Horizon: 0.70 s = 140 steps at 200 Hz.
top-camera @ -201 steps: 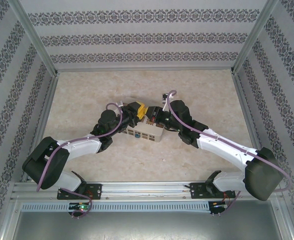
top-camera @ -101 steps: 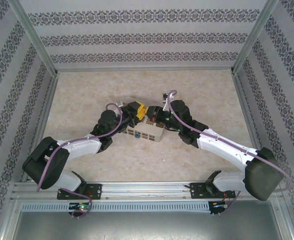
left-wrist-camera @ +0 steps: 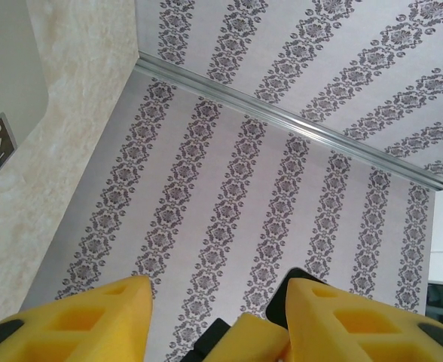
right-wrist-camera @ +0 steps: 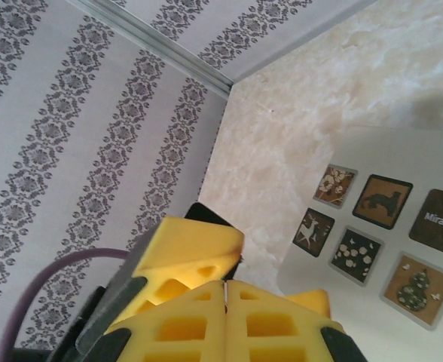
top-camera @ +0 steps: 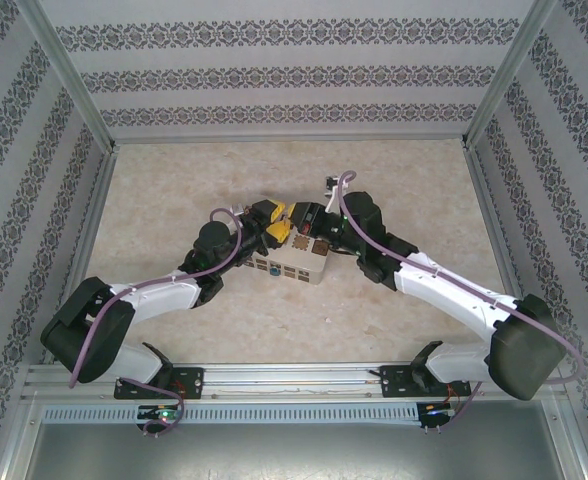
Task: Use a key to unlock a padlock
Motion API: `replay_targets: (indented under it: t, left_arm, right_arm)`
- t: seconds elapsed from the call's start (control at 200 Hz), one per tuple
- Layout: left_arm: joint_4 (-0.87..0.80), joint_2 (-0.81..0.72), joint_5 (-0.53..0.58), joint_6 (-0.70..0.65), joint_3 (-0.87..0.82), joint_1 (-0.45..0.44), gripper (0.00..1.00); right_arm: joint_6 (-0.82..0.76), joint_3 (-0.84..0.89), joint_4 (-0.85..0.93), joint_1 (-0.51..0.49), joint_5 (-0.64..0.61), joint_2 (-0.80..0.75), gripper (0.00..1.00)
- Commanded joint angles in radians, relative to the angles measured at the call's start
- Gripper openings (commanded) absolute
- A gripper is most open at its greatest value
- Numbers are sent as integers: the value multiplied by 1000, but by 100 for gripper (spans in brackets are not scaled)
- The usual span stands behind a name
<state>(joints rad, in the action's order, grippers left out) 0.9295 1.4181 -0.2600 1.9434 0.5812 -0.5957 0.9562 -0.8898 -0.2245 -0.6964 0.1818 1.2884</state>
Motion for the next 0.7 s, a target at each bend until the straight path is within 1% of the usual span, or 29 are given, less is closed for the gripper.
replay_targets:
  t: [0.0,0.24,0.38,0.694]
  left_arm:
    - [71,-21,18,32,4,-21,51]
    - [143,3,39,74,4,-35,51]
    - [168,6,63,88,-7,-40,46]
    - [166,-8,99,96,-24,-44,35]
  right_arm:
    - [16,-40,-37,-7,25,20,0]
    - [24,-63,-52,-25,30,53,0]
    - [31,-51,-57,-30,25,58,0]
    - [31,-12,-53,-30,8,41,0]
